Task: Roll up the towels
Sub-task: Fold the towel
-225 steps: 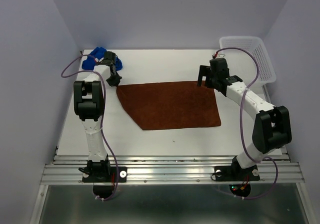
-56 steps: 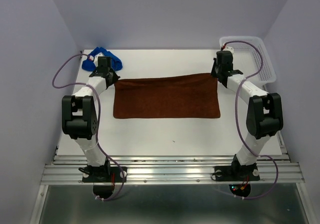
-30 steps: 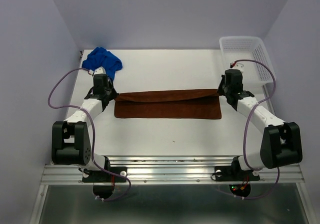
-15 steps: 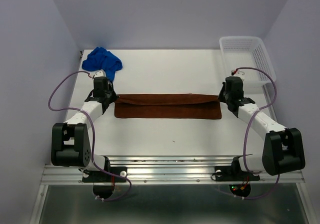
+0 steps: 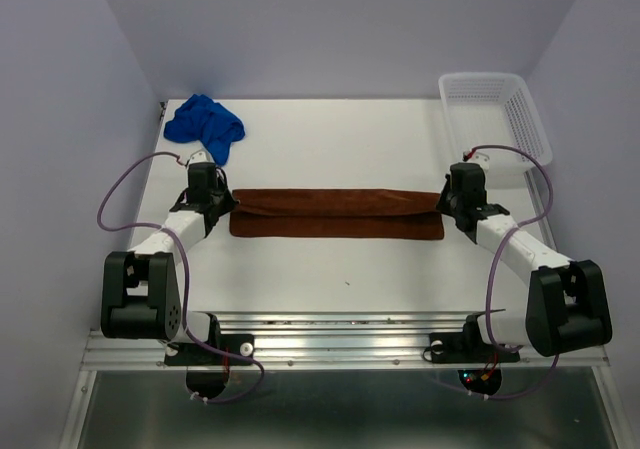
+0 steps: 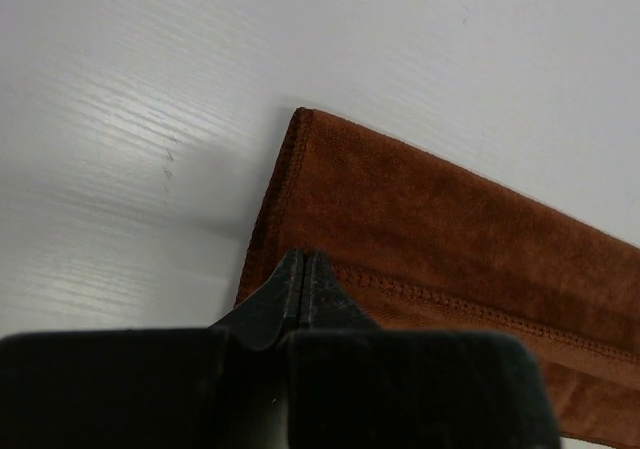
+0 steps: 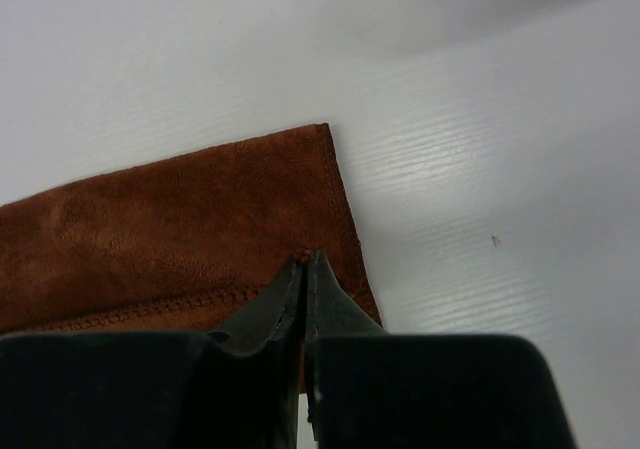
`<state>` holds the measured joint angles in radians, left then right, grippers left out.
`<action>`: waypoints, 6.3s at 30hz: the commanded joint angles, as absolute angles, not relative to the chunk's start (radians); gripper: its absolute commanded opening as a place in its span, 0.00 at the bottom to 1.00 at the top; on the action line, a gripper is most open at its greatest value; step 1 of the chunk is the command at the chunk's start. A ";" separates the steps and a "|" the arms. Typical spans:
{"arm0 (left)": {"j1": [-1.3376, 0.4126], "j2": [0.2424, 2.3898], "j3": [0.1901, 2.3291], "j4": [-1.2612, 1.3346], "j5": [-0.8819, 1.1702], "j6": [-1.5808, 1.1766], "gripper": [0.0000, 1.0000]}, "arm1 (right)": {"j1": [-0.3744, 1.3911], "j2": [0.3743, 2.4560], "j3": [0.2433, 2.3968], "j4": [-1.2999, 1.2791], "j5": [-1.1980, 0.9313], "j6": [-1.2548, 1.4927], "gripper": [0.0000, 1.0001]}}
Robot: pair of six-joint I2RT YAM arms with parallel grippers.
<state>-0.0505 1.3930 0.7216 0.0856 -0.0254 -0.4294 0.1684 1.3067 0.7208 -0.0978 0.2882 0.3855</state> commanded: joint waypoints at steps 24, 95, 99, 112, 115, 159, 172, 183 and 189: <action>-0.052 1.350 0.597 0.012 -0.040 -0.607 0.25 | 0.160 1.243 0.614 -0.146 0.347 0.503 0.51; -0.242 1.614 0.896 -0.232 -0.069 -0.621 0.99 | 0.379 1.252 0.828 -0.256 -0.095 0.341 1.00; -0.242 1.612 0.894 -0.229 -0.064 -0.618 0.99 | 0.455 1.382 0.929 -0.227 -0.071 0.337 1.00; -0.242 1.621 0.904 -0.247 -0.087 -0.621 0.99 | 0.503 1.683 1.020 -0.186 -0.020 0.403 1.00; -0.241 1.623 0.900 -0.250 -0.098 -0.624 0.99 | 0.503 1.687 0.997 -0.213 0.055 0.431 1.00; -0.209 1.488 0.861 -0.285 -0.117 -0.649 0.99 | 0.382 1.577 1.046 -0.371 0.149 0.511 1.00; -0.170 1.626 0.847 -0.256 -0.123 -0.624 0.99 | 0.239 1.833 1.137 -0.298 0.117 0.424 1.00; -0.170 1.605 0.874 -0.229 -0.043 -0.598 0.99 | 0.230 1.799 1.129 -0.235 0.017 0.293 1.00; -0.192 1.529 0.963 -0.299 -0.095 -0.604 0.99 | 0.230 1.669 1.098 -0.239 -0.051 0.278 1.00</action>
